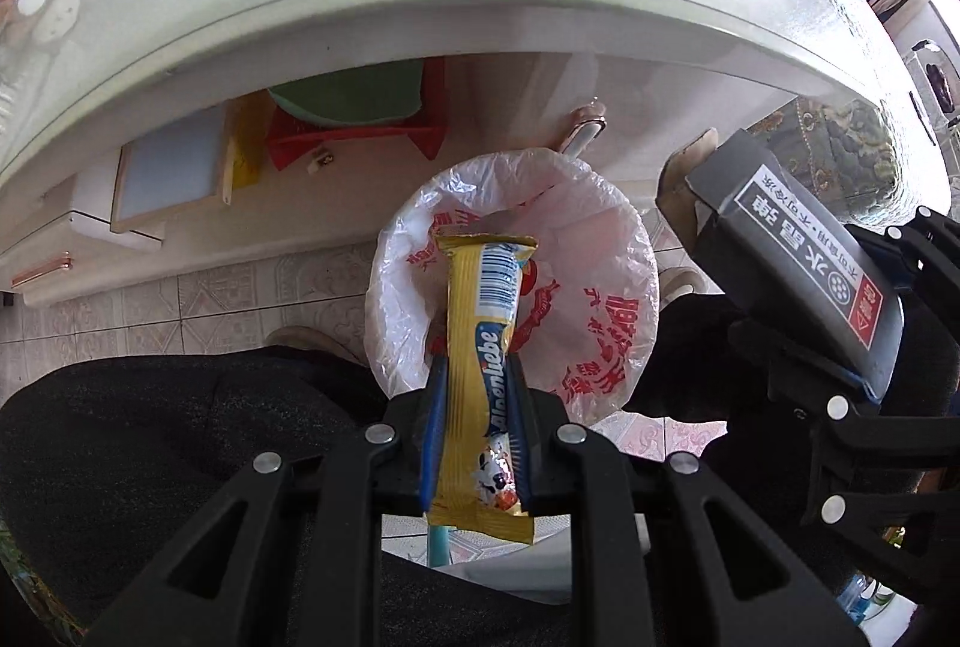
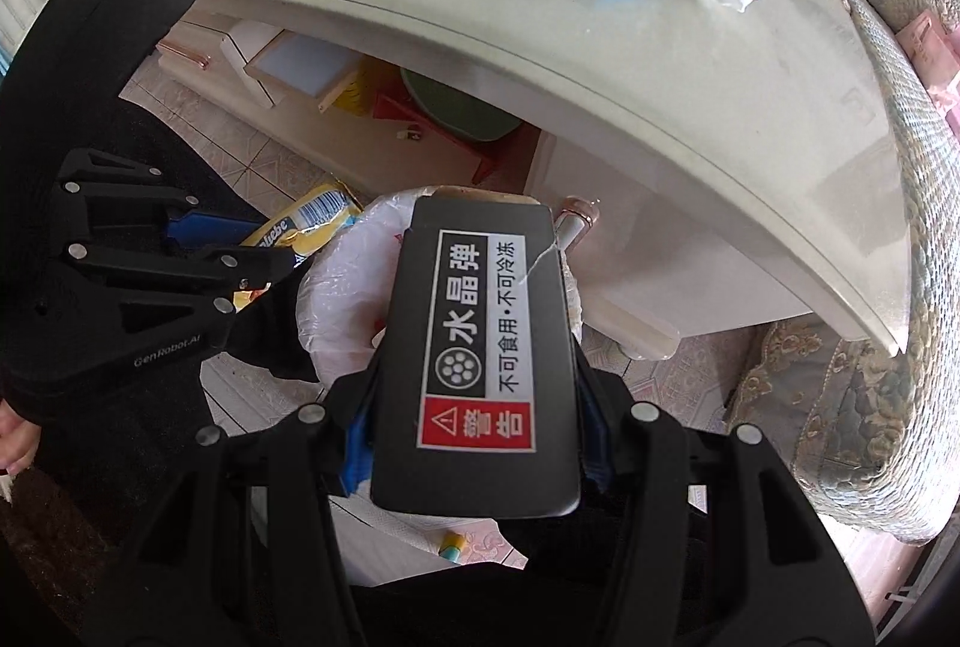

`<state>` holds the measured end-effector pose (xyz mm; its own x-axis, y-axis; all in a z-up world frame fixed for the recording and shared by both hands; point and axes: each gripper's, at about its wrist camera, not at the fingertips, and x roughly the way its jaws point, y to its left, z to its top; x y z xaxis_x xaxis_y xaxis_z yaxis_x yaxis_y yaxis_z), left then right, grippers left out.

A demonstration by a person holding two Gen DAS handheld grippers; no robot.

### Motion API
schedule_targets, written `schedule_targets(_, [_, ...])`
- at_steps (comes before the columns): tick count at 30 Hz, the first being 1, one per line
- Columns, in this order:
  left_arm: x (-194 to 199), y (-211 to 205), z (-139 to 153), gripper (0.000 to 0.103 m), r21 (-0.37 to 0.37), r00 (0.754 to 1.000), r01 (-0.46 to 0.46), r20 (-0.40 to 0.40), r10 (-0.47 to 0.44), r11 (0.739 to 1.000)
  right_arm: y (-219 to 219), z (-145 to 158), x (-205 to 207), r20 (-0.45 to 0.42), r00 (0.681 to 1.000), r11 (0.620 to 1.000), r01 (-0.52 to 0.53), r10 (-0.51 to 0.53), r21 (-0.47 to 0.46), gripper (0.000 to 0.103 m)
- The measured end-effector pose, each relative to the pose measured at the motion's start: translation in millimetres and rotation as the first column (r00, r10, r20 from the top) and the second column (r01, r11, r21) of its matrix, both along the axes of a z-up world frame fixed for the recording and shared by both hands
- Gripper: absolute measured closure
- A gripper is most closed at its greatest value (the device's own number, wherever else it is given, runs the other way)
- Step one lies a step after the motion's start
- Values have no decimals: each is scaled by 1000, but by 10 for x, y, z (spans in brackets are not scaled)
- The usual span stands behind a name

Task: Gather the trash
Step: 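Carry the black box and snack bar with both tools over the trash bag, then open both tools to drop the black box and snack bar into the bag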

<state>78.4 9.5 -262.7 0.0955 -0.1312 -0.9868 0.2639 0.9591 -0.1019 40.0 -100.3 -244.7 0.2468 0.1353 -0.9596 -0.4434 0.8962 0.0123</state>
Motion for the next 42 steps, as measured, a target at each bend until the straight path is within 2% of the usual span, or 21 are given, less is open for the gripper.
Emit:
schedule_targets(16, [184,-9,-727,84,-22,989,-71,-130,68,997,-32,-766,226,-113,993,999,40,-41,-11,50])
schedule_targets(20, [227,28,-922,84,-30,978,-114,-180,107,993,-41,-940,304,-146,988,999,48,-49,-10,50])
schedule_targets(32, [324,69,-1447,84,-10,937,-156,-319,145,988,67,-1312,385,-230,972,999,36,-36,-5,50])
schedule_targets(42, [384,98,-1591,84,1,921,-174,-354,163,985,84,-1497,421,-274,961,999,35,-36,-9,50])
